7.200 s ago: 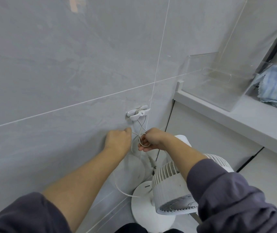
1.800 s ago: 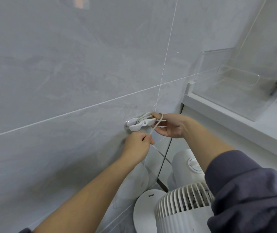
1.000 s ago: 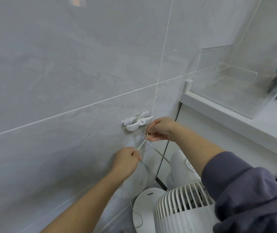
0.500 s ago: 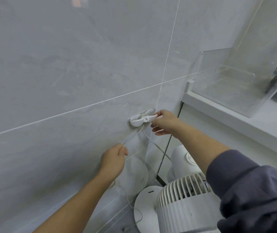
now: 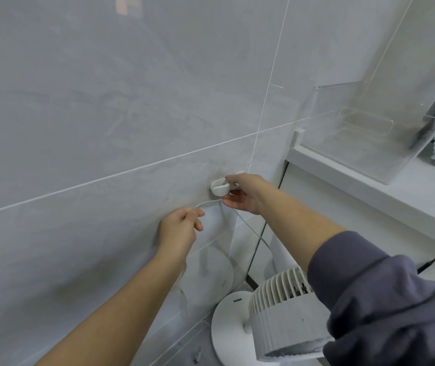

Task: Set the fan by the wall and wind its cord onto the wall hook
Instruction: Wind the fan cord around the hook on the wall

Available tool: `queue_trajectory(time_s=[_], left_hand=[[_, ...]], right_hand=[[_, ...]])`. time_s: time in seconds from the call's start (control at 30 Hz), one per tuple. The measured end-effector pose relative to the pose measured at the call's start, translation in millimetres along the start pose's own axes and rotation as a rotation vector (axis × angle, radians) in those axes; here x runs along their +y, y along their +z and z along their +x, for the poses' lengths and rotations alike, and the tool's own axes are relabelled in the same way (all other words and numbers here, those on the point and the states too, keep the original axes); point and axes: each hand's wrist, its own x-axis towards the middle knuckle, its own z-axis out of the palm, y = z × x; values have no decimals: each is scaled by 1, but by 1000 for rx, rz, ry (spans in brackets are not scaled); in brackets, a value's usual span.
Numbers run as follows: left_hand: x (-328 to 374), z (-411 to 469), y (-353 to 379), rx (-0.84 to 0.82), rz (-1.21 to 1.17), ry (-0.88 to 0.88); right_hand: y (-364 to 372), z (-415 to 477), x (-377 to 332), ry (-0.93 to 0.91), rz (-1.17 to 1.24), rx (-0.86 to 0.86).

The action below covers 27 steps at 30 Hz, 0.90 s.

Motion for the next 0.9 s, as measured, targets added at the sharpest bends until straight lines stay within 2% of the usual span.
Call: queue_trajectory(time_s=[0.2, 0.57, 0.73, 0.9], left_hand=[[22, 0, 11, 16, -140, 48], [33, -5, 26, 85, -264, 82], [36, -7, 30, 52, -463, 79], [35, -7, 28, 35, -410, 118]], right_hand=[[-5, 0, -1, -65, -116, -11], [-16, 1, -6, -87, -244, -149], [-16, -2, -9, -79, -286, -182], [-16, -5, -7, -106, -320, -139]])
